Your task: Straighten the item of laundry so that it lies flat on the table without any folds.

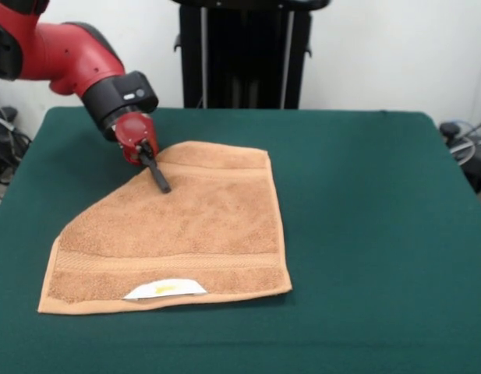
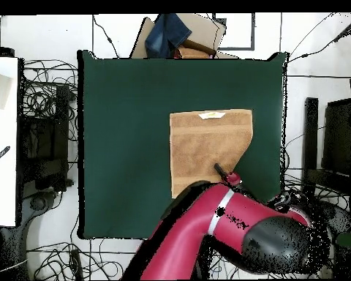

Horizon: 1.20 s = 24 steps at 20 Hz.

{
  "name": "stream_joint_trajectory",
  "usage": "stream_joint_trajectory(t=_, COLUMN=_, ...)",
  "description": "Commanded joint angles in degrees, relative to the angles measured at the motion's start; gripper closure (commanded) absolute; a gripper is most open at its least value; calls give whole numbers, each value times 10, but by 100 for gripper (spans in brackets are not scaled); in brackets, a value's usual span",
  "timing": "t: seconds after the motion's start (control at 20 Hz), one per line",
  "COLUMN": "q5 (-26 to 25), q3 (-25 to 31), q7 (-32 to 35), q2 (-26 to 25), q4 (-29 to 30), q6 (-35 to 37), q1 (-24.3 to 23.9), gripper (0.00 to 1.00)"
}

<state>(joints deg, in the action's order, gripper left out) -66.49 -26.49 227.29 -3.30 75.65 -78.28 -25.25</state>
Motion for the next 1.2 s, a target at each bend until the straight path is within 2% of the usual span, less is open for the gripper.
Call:
stream_joint_trajectory(t=0.05, q5=91, q3=32, q7=-81, q2=-78, q4=-35, q6=294, q1=71, gripper=100)
stream_joint_trajectory(t=0.5, q5=100, q3=9, q7=-69, q2=-105, q4=-66, q6=290, q1=86, gripper=100)
stream_joint_trajectory(t=0.65, q5=110, q3=15, q7=-82, q2=-117, q4=-82, q6=263, q1=74, gripper=100)
stream_joint_trajectory(t=0.8, q5=99, q3=22, q7=-86, q2=-127, q4=-98, q6=229, q1=63, gripper=100)
stream_joint_trajectory(t=1.2, q5=131, q3=18, q7=-48, q2=-102, q4=-62, q6=269, q1=95, gripper=100)
